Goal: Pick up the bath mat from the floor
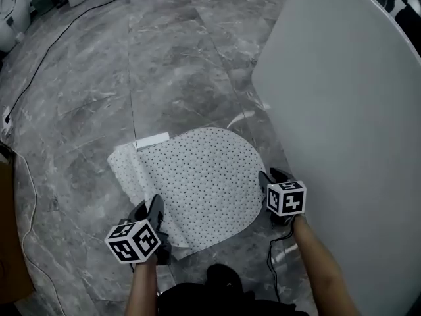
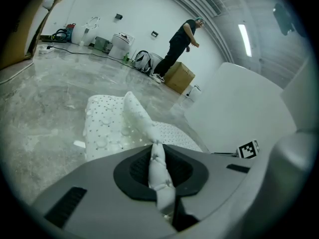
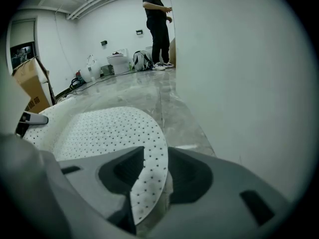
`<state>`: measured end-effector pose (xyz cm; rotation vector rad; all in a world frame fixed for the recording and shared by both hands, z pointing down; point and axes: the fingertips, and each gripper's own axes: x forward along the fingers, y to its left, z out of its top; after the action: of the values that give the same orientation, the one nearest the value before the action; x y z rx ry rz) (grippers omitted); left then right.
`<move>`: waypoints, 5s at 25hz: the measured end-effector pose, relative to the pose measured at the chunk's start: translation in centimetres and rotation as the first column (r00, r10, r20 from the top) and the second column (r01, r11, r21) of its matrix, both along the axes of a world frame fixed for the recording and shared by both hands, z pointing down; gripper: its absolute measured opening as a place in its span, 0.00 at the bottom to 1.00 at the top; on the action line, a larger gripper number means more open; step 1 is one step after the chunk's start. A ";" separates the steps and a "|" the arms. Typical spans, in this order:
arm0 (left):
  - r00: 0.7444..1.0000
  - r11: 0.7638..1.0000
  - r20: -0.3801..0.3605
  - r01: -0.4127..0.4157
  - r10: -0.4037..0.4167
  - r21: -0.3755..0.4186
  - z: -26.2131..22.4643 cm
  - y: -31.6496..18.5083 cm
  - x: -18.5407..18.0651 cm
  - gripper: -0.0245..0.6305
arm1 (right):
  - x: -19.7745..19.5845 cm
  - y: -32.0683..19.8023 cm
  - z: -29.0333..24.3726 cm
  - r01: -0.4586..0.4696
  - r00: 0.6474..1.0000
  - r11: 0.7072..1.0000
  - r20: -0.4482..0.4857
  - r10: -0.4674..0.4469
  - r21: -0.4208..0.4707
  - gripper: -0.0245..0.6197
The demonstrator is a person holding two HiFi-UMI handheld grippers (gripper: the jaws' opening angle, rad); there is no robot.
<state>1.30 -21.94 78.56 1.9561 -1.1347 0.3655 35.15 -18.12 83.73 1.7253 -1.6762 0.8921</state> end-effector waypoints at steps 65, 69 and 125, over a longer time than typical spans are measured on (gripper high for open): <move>0.968 0.969 0.055 0.246 -0.246 0.013 -5.8 6.0 -15.0 0.07 | -16.7 2.4 -9.2 0.219 0.869 0.974 0.466 -0.166 -0.062 0.09; 0.967 0.970 0.082 0.243 -0.242 -0.009 -8.8 6.3 -14.5 0.07 | -17.4 2.8 -11.4 0.225 0.877 0.967 0.457 -0.149 -0.118 0.09; 0.962 0.937 0.080 0.234 -0.262 0.259 -79.8 8.0 -11.3 0.07 | -20.0 2.5 -82.3 0.326 0.811 0.911 0.420 -0.408 0.254 0.08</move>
<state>-9.99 -13.91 -1.26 1.9906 -1.5457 0.2087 15.10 -15.64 1.39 1.2629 -2.3687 1.0511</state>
